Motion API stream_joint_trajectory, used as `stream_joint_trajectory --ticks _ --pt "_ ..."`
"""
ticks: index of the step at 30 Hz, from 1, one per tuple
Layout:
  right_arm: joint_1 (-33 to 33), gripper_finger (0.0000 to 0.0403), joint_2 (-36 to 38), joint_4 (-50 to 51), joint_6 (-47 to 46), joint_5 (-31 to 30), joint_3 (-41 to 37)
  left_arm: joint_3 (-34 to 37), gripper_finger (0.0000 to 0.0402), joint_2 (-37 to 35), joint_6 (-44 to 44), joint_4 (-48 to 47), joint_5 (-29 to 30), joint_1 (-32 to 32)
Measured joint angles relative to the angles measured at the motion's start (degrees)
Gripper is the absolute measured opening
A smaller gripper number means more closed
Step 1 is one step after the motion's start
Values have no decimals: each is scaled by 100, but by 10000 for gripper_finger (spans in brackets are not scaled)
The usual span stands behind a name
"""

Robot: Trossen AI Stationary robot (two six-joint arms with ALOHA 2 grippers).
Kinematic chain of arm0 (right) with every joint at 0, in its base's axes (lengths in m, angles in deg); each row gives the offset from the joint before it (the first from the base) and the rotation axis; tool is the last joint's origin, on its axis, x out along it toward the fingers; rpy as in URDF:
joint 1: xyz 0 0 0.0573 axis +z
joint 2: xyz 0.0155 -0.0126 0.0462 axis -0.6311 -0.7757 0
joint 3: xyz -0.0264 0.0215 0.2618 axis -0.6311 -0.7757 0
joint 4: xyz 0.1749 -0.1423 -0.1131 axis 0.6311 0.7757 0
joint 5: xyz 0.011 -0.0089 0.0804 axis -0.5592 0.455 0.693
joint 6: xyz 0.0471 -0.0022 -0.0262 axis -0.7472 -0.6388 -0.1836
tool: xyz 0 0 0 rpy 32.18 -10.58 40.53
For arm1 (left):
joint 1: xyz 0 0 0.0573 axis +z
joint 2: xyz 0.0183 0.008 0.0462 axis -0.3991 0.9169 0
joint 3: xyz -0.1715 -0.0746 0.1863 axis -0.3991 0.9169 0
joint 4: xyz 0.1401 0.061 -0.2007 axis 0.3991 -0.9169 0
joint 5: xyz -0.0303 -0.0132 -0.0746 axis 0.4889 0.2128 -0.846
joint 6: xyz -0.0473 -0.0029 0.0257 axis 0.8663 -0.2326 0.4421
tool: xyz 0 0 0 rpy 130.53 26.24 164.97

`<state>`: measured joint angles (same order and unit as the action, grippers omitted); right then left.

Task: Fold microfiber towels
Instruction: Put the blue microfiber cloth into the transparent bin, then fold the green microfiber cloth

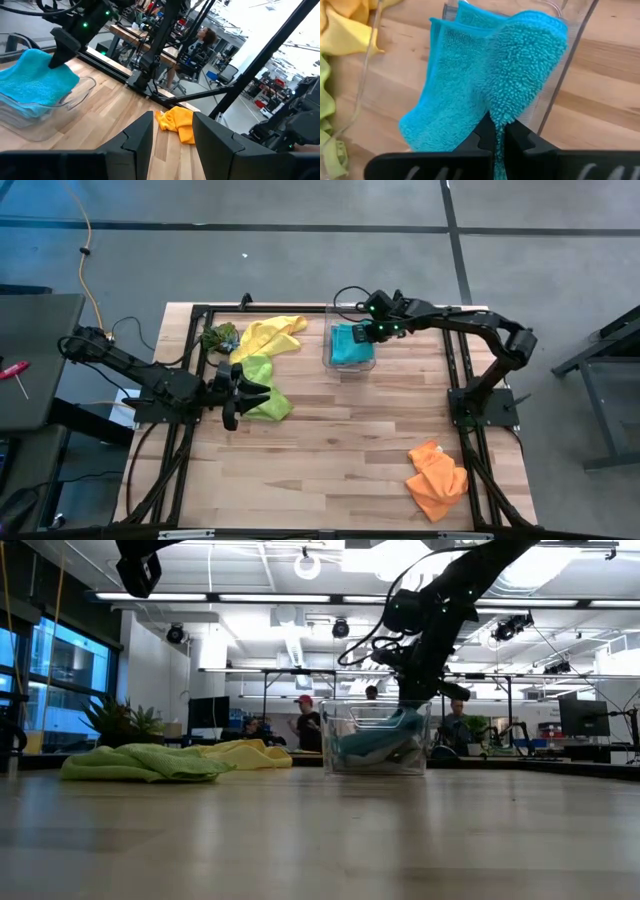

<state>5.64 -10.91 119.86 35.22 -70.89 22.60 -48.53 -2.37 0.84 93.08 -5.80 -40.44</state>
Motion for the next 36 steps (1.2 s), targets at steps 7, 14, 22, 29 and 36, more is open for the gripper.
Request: stream_joint_trajectory --ticks 7,14,22,29,36 --pt "52 0 0 -39 -320 -28 0 0 129 0 4 0 8 1" --pt "52 29 0 -11 -434 -140 0 0 129 0 33 0 13 0" --pt "22 165 144 222 -241 -453 -2 -2 129 0 -4 -2 13 1" --pt "12 233 891 957 233 -1183 -2 -2 129 0 -73 -22 13 1" --pt "941 236 1733 1232 773 -1892 -4 -4 129 2 -109 -20 12 1"
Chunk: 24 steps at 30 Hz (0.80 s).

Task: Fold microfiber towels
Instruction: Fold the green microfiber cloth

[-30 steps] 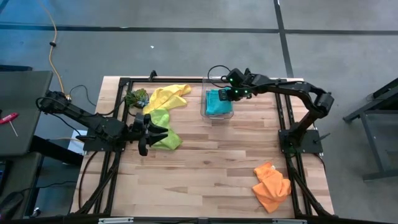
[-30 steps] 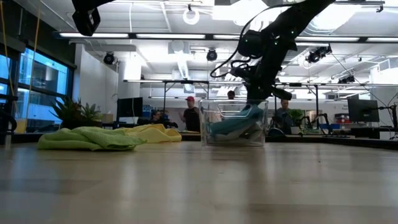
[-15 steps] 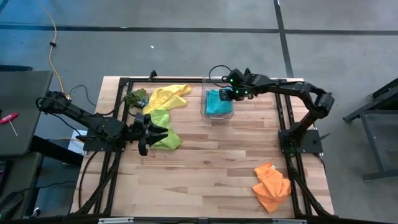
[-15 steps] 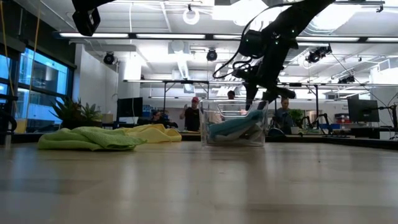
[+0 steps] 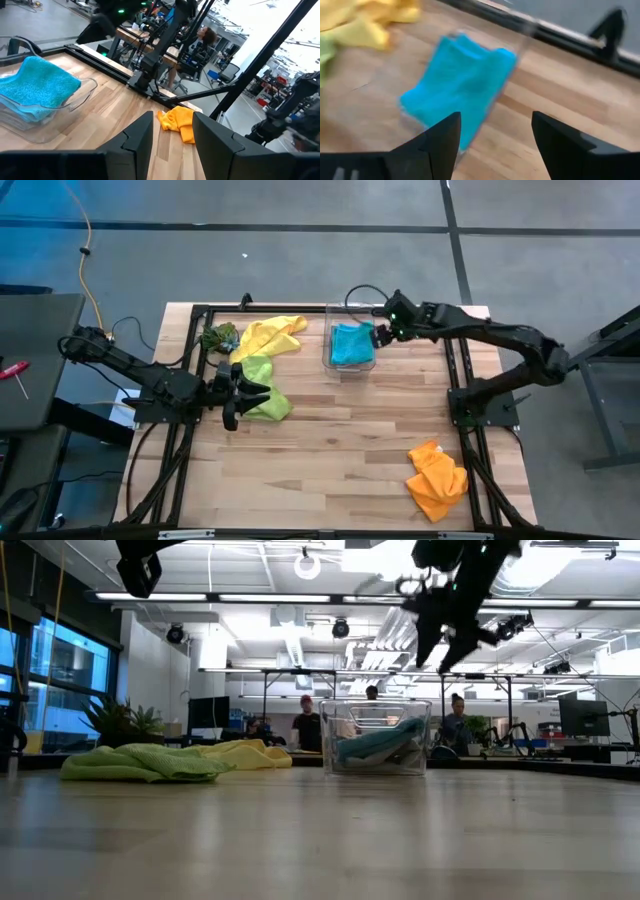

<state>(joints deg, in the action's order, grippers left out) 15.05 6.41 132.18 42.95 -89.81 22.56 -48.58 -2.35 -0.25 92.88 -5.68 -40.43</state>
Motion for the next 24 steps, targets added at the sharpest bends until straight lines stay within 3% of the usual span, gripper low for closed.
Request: stream_joint_trajectory --ticks 4,10,14,24 --pt "975 236 396 -715 40 -363 -356 -2 129 0 -31 24 95 1" --pt "2524 236 1303 -3657 -584 -455 -2240 -2 129 -2 -446 377 205 1" --pt "3326 236 1643 -5512 -627 -532 -2997 -2 129 -2 -662 562 413 5" --pt "3836 236 1659 -5707 428 -787 -2861 -2 160 -2 -643 496 666 193"
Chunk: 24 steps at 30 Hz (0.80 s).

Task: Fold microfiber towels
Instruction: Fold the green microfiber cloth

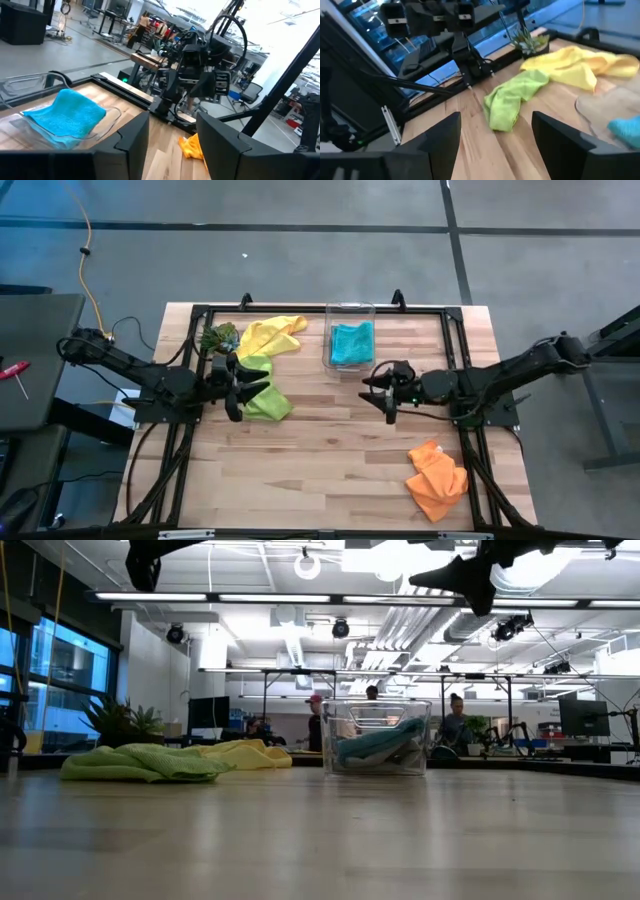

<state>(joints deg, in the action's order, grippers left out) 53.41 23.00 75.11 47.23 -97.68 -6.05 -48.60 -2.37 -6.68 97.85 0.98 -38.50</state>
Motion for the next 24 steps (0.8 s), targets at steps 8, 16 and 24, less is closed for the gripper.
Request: stream_joint_trajectory --ticks 8,16,24 --pt "-11 236 1 -7 360 -1 127 -194 210 241 42 -156 -701 -4" --pt "-13 236 1 0 315 -1 127 -1663 221 1888 -73 -2839 -1090 496" --pt "-13 236 -1 0 288 -1 127 -2593 221 3900 -1550 -4502 -2678 1383"
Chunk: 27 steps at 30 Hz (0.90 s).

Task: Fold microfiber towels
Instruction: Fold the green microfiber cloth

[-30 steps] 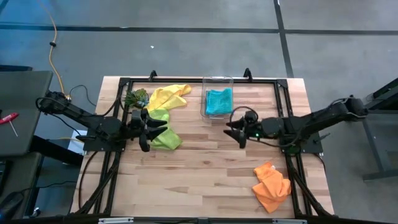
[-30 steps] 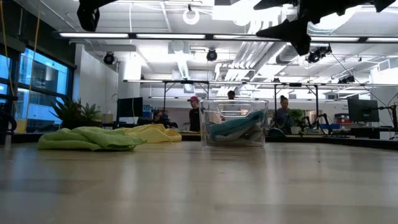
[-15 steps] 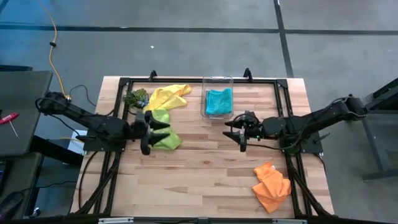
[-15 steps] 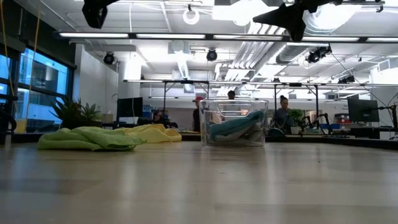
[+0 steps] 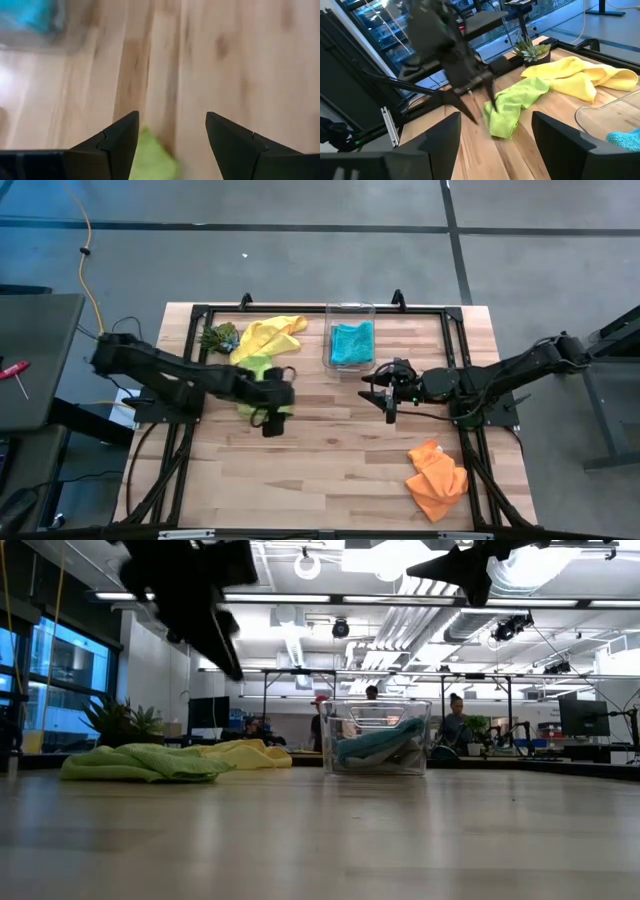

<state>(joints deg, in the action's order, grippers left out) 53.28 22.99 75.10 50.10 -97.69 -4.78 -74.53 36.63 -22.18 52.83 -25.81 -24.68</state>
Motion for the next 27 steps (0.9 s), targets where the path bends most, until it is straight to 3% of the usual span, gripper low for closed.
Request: stream_joint_trajectory --ticks 5,11,22,27 --pt "0 236 0 50 -282 1 0 -144 221 766 -1150 -94 -423 549" --pt "0 236 0 163 -277 2 0 -167 221 1249 -2228 -156 -1472 964" --pt "0 236 0 200 -277 -157 0 -171 219 1942 -2650 -119 -1152 1052" --pt "-3 236 -1 215 -277 -160 0 -183 188 1997 -2655 -68 -1204 1050"
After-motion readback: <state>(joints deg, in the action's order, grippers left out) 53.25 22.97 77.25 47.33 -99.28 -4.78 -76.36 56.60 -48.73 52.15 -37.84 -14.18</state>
